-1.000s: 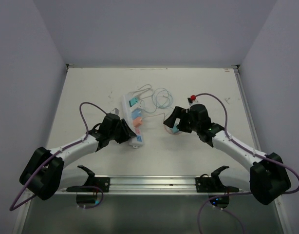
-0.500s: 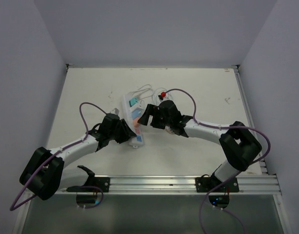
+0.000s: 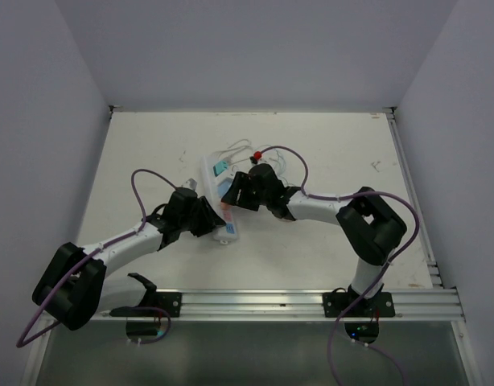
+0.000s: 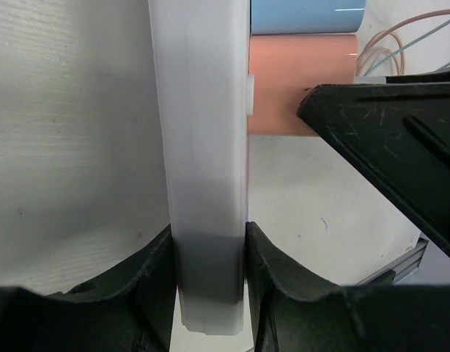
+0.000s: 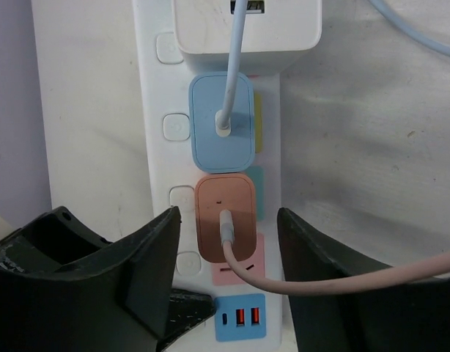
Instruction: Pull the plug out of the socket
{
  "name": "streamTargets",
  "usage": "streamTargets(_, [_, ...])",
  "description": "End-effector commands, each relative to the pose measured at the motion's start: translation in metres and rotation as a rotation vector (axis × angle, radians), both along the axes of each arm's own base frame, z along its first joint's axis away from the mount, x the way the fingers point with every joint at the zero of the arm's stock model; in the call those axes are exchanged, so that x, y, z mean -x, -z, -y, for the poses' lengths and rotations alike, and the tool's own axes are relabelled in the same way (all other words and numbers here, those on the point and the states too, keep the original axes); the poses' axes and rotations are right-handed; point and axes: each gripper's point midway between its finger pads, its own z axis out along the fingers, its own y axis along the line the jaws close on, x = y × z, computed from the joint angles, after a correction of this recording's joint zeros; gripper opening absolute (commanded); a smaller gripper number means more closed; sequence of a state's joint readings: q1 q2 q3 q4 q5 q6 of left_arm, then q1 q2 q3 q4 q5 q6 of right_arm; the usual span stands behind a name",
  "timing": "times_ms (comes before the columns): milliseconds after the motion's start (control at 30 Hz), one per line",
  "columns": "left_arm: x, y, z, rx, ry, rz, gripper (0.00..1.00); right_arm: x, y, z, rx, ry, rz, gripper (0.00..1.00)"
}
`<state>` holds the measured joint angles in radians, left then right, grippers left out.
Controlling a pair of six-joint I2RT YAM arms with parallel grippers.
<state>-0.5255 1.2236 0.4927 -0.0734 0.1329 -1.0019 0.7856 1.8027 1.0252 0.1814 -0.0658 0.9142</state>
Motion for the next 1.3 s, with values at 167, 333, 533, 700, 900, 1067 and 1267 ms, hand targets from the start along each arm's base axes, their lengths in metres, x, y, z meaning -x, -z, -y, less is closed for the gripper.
streamTargets(167, [0.008,0.008,-0.003,-0.024,0.045,-0.001,0.03,-0.010,-0.015,-0.018,-0.052,-0.029,0.057,0.33])
streamTargets(333, [0.005,0.003,0.000,-0.018,0.064,0.019,0.35,-0.006,-0.013,-0.017,-0.045,-0.048,0.061,0.09])
streamTargets(533, [-0.002,-0.004,0.003,-0.016,0.070,0.046,0.67,0.003,-0.011,-0.015,-0.046,-0.085,0.058,0.00])
streamTargets(700, [-0.010,-0.006,0.005,-0.028,0.072,0.054,0.73,0.009,-0.016,-0.015,-0.062,-0.106,0.067,0.00])
streamTargets(900, [-0.020,-0.006,0.010,-0.036,0.071,0.061,0.70,0.018,-0.015,-0.016,-0.078,-0.123,0.054,0.00])
streamTargets(1067, [-0.025,-0.004,0.011,-0.040,0.071,0.062,0.63,0.024,-0.010,-0.014,-0.079,-0.127,0.041,0.00])
streamTargets(1267, [-0.023,0.005,0.006,-0.040,0.059,0.039,0.55,0.028,-0.010,-0.014,-0.080,-0.133,0.042,0.00])
